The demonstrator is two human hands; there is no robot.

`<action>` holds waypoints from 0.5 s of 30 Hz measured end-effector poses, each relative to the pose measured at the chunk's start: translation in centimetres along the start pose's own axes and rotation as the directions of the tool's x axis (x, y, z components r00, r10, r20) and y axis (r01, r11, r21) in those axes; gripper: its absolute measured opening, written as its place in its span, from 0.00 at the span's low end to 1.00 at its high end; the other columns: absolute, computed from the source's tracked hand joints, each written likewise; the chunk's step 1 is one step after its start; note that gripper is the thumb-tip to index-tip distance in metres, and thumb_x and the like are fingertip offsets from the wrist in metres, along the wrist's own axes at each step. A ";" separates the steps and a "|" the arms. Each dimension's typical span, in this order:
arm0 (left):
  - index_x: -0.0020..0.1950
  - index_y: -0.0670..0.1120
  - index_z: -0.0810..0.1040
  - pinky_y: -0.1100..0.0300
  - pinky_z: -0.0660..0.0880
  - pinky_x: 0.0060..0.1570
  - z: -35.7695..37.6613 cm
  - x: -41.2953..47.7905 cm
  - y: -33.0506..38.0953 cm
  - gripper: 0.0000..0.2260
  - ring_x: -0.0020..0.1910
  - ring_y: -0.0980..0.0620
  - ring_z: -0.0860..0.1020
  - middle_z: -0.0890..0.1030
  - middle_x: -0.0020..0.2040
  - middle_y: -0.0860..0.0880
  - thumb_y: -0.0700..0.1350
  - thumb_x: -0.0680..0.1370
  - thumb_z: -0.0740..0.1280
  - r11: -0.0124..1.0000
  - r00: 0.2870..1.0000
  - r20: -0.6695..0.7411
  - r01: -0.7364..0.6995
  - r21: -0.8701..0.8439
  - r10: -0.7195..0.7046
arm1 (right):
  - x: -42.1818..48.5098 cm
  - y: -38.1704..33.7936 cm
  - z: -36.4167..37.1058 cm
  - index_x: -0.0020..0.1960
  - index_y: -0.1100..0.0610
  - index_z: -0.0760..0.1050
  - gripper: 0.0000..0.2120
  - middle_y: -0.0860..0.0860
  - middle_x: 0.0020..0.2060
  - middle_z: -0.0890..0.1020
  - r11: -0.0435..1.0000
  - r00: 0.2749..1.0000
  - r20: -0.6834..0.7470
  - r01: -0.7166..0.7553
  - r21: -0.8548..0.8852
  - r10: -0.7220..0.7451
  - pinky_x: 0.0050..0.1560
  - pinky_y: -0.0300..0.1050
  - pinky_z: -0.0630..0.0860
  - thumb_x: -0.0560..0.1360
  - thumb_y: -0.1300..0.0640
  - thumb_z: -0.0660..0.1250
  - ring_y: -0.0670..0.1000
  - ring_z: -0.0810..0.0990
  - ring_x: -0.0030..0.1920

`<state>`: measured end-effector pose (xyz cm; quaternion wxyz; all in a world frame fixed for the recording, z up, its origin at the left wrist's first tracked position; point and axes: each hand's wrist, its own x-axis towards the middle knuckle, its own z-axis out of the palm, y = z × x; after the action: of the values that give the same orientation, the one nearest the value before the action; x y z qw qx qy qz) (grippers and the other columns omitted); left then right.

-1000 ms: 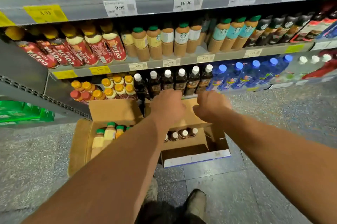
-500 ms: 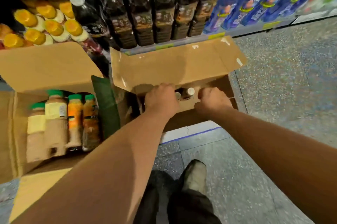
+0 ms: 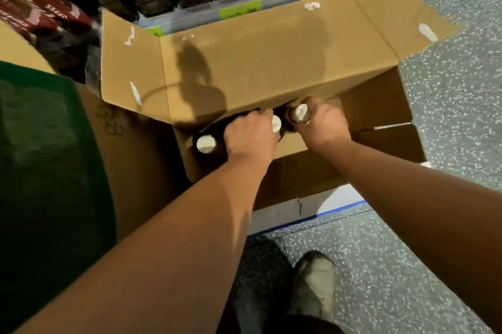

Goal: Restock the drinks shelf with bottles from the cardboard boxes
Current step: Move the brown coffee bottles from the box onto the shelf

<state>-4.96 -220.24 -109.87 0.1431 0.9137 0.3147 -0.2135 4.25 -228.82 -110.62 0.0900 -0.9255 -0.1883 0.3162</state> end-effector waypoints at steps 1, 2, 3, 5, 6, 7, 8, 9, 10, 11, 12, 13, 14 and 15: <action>0.63 0.48 0.72 0.54 0.68 0.41 0.2 0.3 0.0 0.17 0.56 0.43 0.78 0.79 0.56 0.45 0.54 0.78 0.64 1.000 1.000 -0.011 -0.003 0.013 0.003 | 0.2 0.2 0.2 0.61 0.57 0.73 0.15 0.56 0.53 0.80 1.000 1.000 -0.024 0.005 0.002 -0.005 0.45 0.41 0.67 0.75 0.58 0.68 0.57 0.78 0.54; 0.62 0.48 0.73 0.55 0.67 0.40 0.2 0.4 0.0 0.16 0.55 0.43 0.78 0.80 0.55 0.45 0.55 0.78 0.63 1.000 1.000 -0.011 -0.001 0.021 0.001 | 0.1 0.3 0.3 0.60 0.57 0.74 0.13 0.57 0.52 0.80 1.000 0.999 -0.043 0.020 -0.004 -0.020 0.44 0.41 0.67 0.75 0.58 0.67 0.58 0.79 0.53; 0.62 0.48 0.73 0.55 0.66 0.39 0.1 0.3 0.0 0.16 0.54 0.43 0.78 0.80 0.55 0.45 0.55 0.79 0.63 1.000 1.000 -0.006 0.007 0.023 -0.007 | -0.1 0.5 0.1 0.59 0.57 0.74 0.13 0.57 0.52 0.81 0.999 0.998 -0.055 0.038 -0.008 -0.038 0.45 0.42 0.68 0.76 0.58 0.67 0.57 0.79 0.52; 0.63 0.48 0.73 0.55 0.66 0.39 -0.6 -0.4 -0.1 0.16 0.54 0.43 0.78 0.80 0.55 0.44 0.55 0.79 0.62 1.000 1.000 -0.001 0.023 0.012 -0.023 | -1.0 0.6 -0.7 0.60 0.56 0.74 0.13 0.56 0.51 0.81 0.998 0.996 -0.062 0.057 0.012 -0.057 0.47 0.43 0.71 0.76 0.57 0.67 0.56 0.79 0.51; 0.63 0.48 0.72 0.55 0.66 0.40 -1.2 -0.9 0.0 0.16 0.54 0.42 0.78 0.80 0.55 0.44 0.54 0.79 0.62 1.000 1.000 -0.002 0.022 0.007 -0.022 | -1.5 0.5 -1.4 0.60 0.56 0.74 0.13 0.56 0.51 0.81 0.998 0.996 -0.063 0.058 0.024 -0.056 0.48 0.44 0.72 0.76 0.56 0.67 0.56 0.79 0.51; 0.63 0.48 0.72 0.55 0.66 0.41 -2.1 -1.5 0.1 0.16 0.55 0.42 0.78 0.80 0.56 0.44 0.54 0.79 0.62 1.000 1.000 -0.003 0.016 0.004 -0.016 | -2.1 0.4 -2.2 0.59 0.56 0.74 0.13 0.55 0.51 0.81 0.998 0.996 -0.061 0.061 0.028 -0.060 0.47 0.44 0.72 0.76 0.54 0.67 0.55 0.79 0.51; 0.63 0.48 0.72 0.55 0.66 0.41 -3.3 -2.1 0.3 0.16 0.55 0.42 0.78 0.80 0.56 0.44 0.54 0.79 0.63 1.000 1.000 0.000 0.012 -0.001 -0.012 | -2.8 0.2 -3.2 0.58 0.57 0.74 0.13 0.56 0.50 0.81 0.998 0.996 -0.053 0.067 0.021 -0.066 0.46 0.44 0.72 0.75 0.53 0.67 0.56 0.79 0.50; 0.63 0.48 0.72 0.55 0.66 0.41 -4.7 -2.7 0.6 0.15 0.55 0.42 0.78 0.80 0.56 0.44 0.53 0.79 0.63 1.000 1.000 -0.002 0.012 -0.006 -0.012 | -3.6 -0.2 -4.4 0.57 0.58 0.75 0.14 0.56 0.50 0.81 0.997 0.996 -0.043 0.074 0.010 -0.074 0.45 0.44 0.70 0.75 0.52 0.67 0.57 0.78 0.50; 0.62 0.48 0.72 0.55 0.66 0.41 -6.3 -3.4 0.8 0.15 0.55 0.42 0.78 0.80 0.56 0.44 0.53 0.79 0.63 1.000 1.000 -0.007 0.010 -0.008 -0.010 | -4.4 -0.7 -5.8 0.55 0.58 0.75 0.14 0.57 0.49 0.81 0.997 0.996 -0.036 0.083 -0.004 -0.083 0.43 0.43 0.69 0.74 0.51 0.67 0.58 0.78 0.49; 0.61 0.47 0.73 0.55 0.67 0.40 -8.1 -4.1 1.1 0.14 0.54 0.42 0.78 0.80 0.55 0.44 0.53 0.79 0.63 1.000 1.000 -0.013 0.004 -0.005 -0.004 | -5.4 -1.2 -7.4 0.55 0.59 0.75 0.14 0.58 0.48 0.81 0.995 0.995 -0.031 0.093 -0.020 -0.094 0.42 0.43 0.67 0.74 0.51 0.67 0.58 0.79 0.49; 0.60 0.47 0.73 0.55 0.67 0.40 -9.9 -4.9 1.5 0.13 0.53 0.43 0.78 0.80 0.55 0.44 0.53 0.79 0.63 1.000 1.000 -0.018 -0.006 -0.002 0.006 | -6.4 -1.7 -9.0 0.54 0.60 0.75 0.14 0.58 0.48 0.81 0.994 0.994 -0.032 0.106 -0.033 -0.107 0.42 0.43 0.66 0.74 0.51 0.67 0.59 0.79 0.49; 0.59 0.47 0.73 0.56 0.67 0.40 -11.7 -5.8 1.7 0.13 0.53 0.43 0.78 0.80 0.54 0.44 0.53 0.79 0.63 1.000 1.000 -0.026 -0.018 0.001 0.018 | -7.5 -2.3 -10.8 0.54 0.60 0.75 0.13 0.59 0.48 0.81 0.992 0.992 -0.038 0.122 -0.035 -0.124 0.41 0.43 0.66 0.74 0.52 0.67 0.60 0.79 0.49; 0.59 0.47 0.73 0.56 0.66 0.40 -13.6 -6.7 2.0 0.13 0.53 0.43 0.78 0.80 0.54 0.44 0.53 0.79 0.63 1.000 0.999 -0.033 -0.030 0.003 0.030 | -8.6 -3.0 -12.6 0.53 0.59 0.75 0.12 0.59 0.48 0.81 0.991 0.990 -0.045 0.135 -0.024 -0.136 0.41 0.43 0.67 0.74 0.53 0.66 0.60 0.79 0.49; 0.58 0.47 0.74 0.56 0.65 0.40 -15.7 -7.7 2.3 0.13 0.53 0.44 0.78 0.80 0.54 0.45 0.53 0.79 0.64 0.999 0.998 -0.037 -0.040 0.004 0.040 | -9.6 -3.8 -14.6 0.52 0.59 0.75 0.11 0.59 0.48 0.81 0.990 0.988 -0.052 0.143 -0.012 -0.143 0.41 0.43 0.67 0.74 0.53 0.67 0.61 0.79 0.49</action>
<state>-4.27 -219.70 -92.30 0.1402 0.9239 0.2986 -0.1938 5.17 -229.99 -92.80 0.1134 -0.9181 -0.2530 0.2833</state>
